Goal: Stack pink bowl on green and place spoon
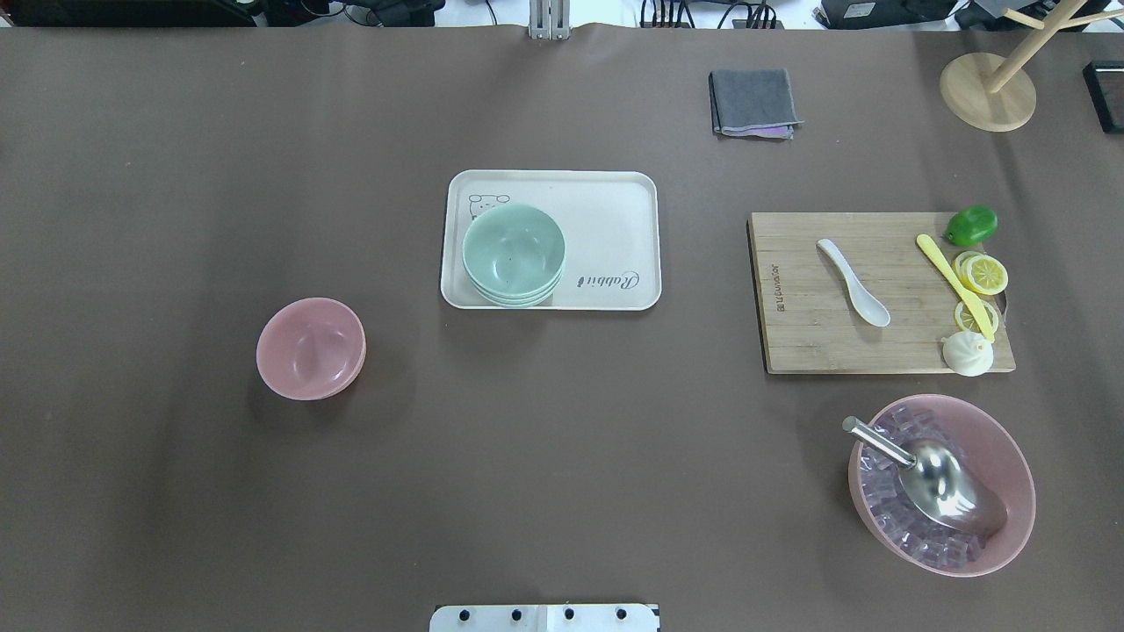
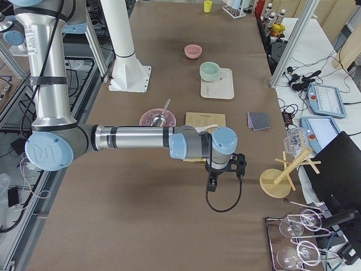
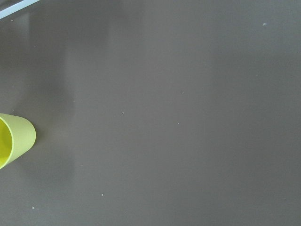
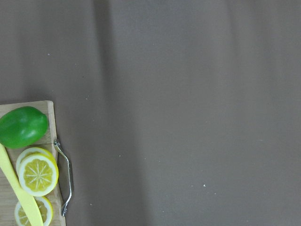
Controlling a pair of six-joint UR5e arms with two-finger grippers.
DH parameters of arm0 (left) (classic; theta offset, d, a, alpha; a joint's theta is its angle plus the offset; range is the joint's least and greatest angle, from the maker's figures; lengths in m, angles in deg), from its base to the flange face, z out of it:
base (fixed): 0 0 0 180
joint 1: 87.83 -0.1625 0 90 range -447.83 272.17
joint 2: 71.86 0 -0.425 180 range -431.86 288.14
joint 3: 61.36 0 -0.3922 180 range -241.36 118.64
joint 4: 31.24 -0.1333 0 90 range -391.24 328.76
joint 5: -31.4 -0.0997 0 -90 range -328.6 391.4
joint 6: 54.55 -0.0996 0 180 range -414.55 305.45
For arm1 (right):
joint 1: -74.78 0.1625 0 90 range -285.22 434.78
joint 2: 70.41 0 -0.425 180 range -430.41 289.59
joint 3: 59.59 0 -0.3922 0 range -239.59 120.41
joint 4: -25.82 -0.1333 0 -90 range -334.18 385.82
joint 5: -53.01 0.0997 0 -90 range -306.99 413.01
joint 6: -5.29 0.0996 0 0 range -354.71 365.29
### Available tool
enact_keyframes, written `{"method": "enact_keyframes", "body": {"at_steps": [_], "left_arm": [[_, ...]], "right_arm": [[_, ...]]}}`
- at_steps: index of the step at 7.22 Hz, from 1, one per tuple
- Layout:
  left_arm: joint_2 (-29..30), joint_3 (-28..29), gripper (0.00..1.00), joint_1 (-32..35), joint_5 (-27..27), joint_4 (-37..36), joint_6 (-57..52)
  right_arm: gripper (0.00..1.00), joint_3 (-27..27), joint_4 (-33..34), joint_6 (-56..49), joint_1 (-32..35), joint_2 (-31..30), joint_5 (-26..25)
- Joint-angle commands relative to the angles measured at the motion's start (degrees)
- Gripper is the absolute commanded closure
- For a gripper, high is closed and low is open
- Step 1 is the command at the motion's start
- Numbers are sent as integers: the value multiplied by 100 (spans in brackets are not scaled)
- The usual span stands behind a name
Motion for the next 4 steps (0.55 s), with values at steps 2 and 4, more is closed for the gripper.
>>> {"method": "enact_keyframes", "body": {"at_steps": [2, 4], "left_arm": [[-22, -33, 2, 0, -24, 69, 39], [-23, 11, 2, 0, -50, 87, -13]], "right_arm": [[0, -1, 0, 9, -7, 3, 41], [0, -36, 0, 9, -7, 21, 41]]}}
